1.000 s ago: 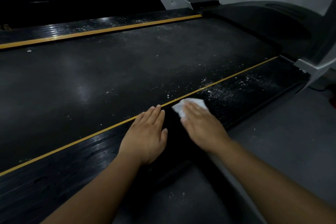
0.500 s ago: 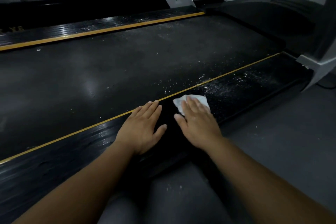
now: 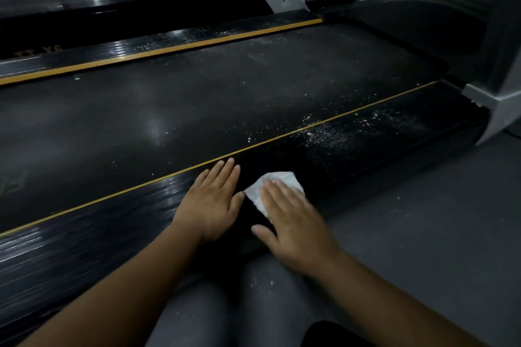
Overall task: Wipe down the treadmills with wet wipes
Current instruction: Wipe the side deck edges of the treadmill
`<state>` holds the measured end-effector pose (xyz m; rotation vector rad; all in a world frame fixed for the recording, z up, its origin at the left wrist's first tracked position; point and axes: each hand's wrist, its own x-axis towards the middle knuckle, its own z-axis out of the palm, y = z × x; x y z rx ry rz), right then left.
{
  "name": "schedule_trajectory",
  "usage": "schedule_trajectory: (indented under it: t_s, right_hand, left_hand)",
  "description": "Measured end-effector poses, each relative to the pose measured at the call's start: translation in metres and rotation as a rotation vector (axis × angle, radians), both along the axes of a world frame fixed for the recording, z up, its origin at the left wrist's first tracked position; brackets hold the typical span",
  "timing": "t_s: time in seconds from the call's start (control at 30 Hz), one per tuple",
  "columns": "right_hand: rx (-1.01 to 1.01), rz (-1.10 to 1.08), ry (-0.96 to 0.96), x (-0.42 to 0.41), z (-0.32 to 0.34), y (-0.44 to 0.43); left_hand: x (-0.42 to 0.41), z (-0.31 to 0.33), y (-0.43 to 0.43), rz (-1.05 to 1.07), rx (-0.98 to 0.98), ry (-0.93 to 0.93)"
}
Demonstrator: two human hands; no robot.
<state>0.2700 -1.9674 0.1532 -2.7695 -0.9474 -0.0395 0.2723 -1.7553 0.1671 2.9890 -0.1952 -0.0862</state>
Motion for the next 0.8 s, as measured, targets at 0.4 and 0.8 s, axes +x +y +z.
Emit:
schedule_trajectory:
  t_s: [0.4,0.8]
  right_hand:
    - [0.034,-0.024,0.017,0.009,0.001,0.001]
    - [0.008,-0.096,0.135,0.060,0.011,0.030]
  left_hand:
    - [0.014,0.003,0.002,-0.101,0.039,0.013]
    - [0.033,0.001,-0.004,-0.155,-0.021,0.003]
